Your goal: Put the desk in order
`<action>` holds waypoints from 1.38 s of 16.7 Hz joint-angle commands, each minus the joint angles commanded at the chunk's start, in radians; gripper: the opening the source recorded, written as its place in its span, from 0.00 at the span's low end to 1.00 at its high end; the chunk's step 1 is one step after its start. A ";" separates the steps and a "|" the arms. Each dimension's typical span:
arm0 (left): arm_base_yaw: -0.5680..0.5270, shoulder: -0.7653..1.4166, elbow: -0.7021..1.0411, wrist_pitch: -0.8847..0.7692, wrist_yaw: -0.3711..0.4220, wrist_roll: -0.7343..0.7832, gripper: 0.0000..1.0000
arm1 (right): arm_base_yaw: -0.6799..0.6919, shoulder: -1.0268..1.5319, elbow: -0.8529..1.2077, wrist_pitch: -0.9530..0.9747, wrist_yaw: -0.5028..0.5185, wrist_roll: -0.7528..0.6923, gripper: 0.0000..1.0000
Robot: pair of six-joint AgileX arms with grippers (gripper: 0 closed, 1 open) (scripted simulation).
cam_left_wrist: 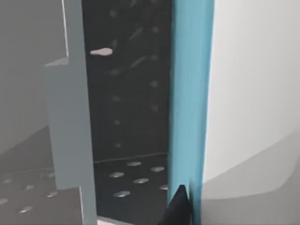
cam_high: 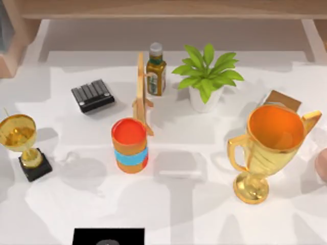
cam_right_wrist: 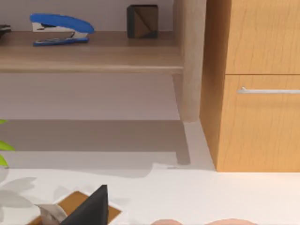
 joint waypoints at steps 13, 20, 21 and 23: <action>-0.041 0.090 0.109 -0.011 -0.038 -0.015 0.00 | 0.000 0.000 0.000 0.000 0.000 0.000 1.00; -0.041 0.090 0.109 -0.011 -0.038 -0.015 0.38 | 0.000 0.000 0.000 0.000 0.000 0.000 1.00; -0.041 0.090 0.109 -0.011 -0.038 -0.015 0.45 | 0.000 0.000 0.000 0.000 0.000 0.000 1.00; -0.041 0.090 0.109 -0.011 -0.038 -0.015 0.60 | 0.000 0.000 0.000 0.000 0.000 0.000 1.00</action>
